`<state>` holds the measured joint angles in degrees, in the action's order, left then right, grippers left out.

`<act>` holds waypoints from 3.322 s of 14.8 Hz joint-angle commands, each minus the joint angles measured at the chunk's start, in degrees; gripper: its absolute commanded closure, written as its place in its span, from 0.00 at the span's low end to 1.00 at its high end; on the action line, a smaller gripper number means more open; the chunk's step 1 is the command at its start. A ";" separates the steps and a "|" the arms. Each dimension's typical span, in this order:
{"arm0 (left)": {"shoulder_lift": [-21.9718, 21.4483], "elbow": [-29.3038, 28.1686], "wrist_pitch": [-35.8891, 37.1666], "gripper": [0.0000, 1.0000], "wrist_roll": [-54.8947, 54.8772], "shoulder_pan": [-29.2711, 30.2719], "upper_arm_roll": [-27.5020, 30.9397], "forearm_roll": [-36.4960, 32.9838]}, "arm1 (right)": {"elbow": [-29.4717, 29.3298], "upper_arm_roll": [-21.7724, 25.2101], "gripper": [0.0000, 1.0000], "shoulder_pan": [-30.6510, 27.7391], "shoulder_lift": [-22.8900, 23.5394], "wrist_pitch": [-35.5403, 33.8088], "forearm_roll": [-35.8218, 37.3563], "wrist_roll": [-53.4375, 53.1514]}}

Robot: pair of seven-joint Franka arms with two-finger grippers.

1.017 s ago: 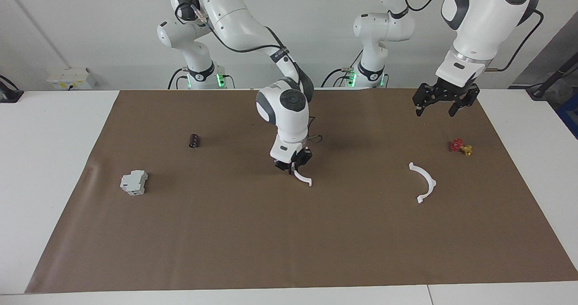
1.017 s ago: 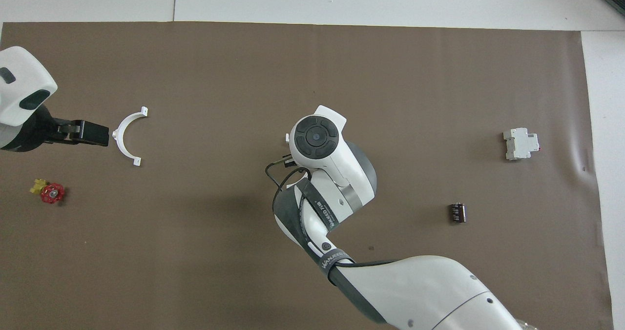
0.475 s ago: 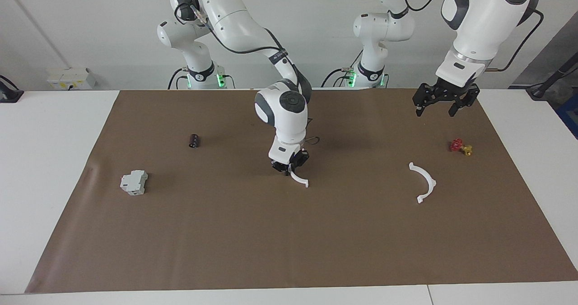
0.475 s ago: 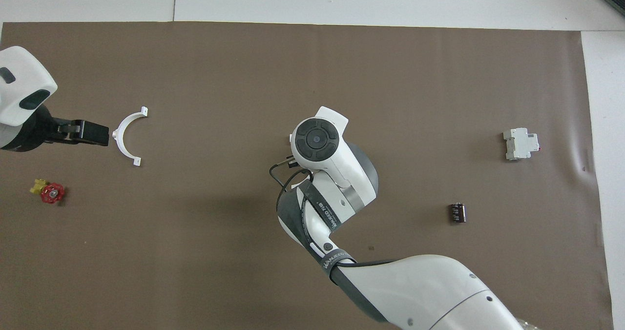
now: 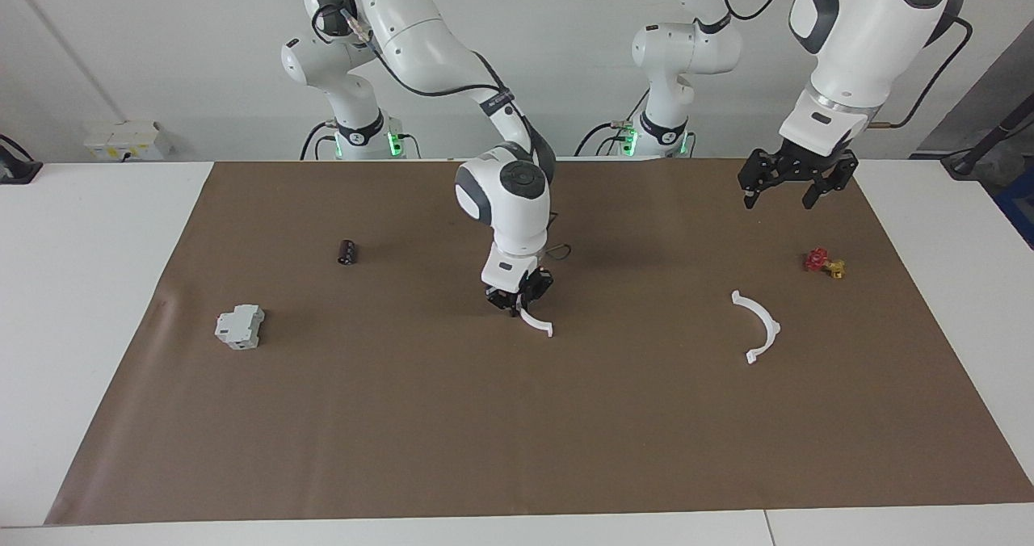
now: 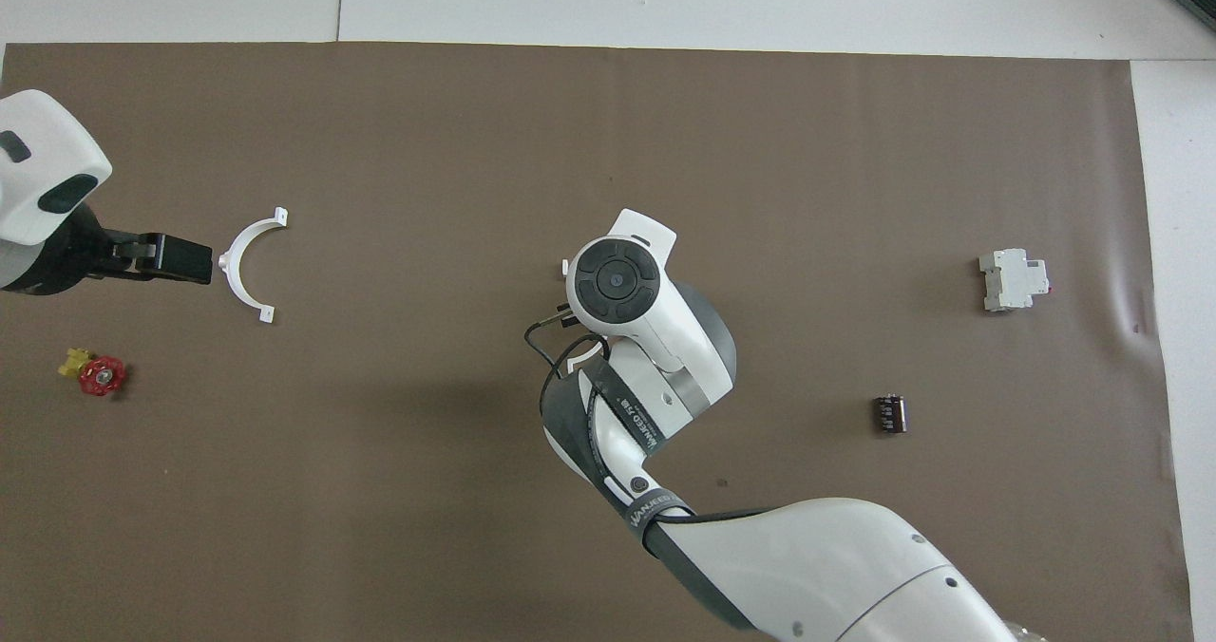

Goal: Assemble drain pipe with both arms

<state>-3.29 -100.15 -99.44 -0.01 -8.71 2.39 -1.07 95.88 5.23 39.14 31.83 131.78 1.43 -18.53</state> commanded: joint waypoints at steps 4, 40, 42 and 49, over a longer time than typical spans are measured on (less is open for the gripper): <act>-0.67 -1.19 -1.28 0.00 -0.87 0.45 -0.10 0.98 | 1.06 -0.31 0.00 -0.38 -2.47 -0.37 0.34 -0.45; 11.28 -25.36 -41.35 0.00 23.64 2.66 5.17 0.98 | -4.48 0.04 0.00 -39.83 -34.03 -47.05 0.34 20.55; 11.89 -25.88 -43.81 0.00 27.06 1.68 5.17 0.90 | -4.48 0.22 0.00 -39.32 -34.03 -46.36 0.42 20.81; 13.83 -25.80 -45.23 0.00 28.14 3.43 5.17 0.90 | -3.69 -0.57 0.00 -37.92 -34.65 -41.35 0.68 22.56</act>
<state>10.76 -125.36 -143.33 28.00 -6.24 7.43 -0.80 91.41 5.09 0.49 -2.31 88.61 1.64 1.67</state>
